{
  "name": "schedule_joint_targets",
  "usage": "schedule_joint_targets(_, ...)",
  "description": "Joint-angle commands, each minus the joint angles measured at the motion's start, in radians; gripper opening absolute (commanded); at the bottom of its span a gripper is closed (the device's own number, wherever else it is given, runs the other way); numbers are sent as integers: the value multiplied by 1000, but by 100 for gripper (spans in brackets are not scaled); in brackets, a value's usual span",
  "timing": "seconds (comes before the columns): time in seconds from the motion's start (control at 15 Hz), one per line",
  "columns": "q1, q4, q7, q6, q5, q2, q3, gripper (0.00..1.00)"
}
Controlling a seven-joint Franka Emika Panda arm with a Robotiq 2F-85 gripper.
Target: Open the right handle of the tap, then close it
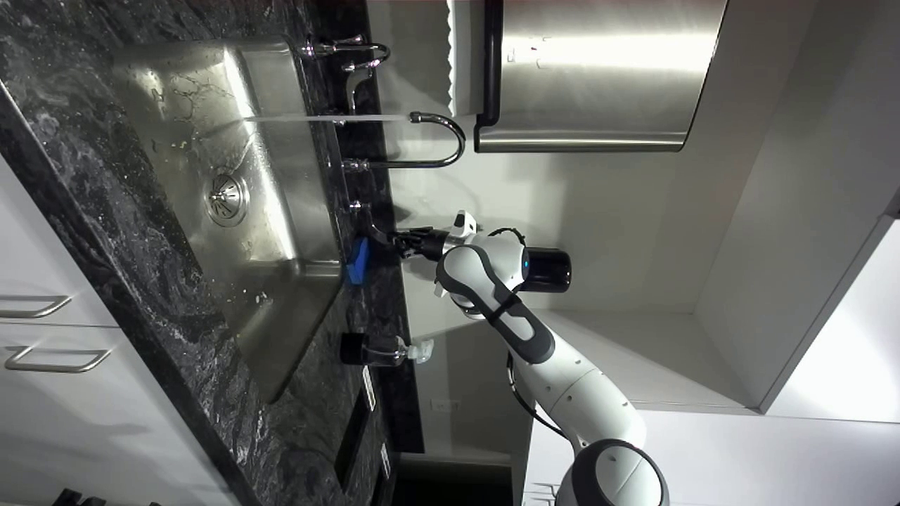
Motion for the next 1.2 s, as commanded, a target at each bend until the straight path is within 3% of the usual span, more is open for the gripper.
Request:
schedule_joint_targets(0.0,5,2,15,-68,17,-3,-17,2)
schedule_joint_targets(1.13,9,13,33,-48,30,3,-27,2)
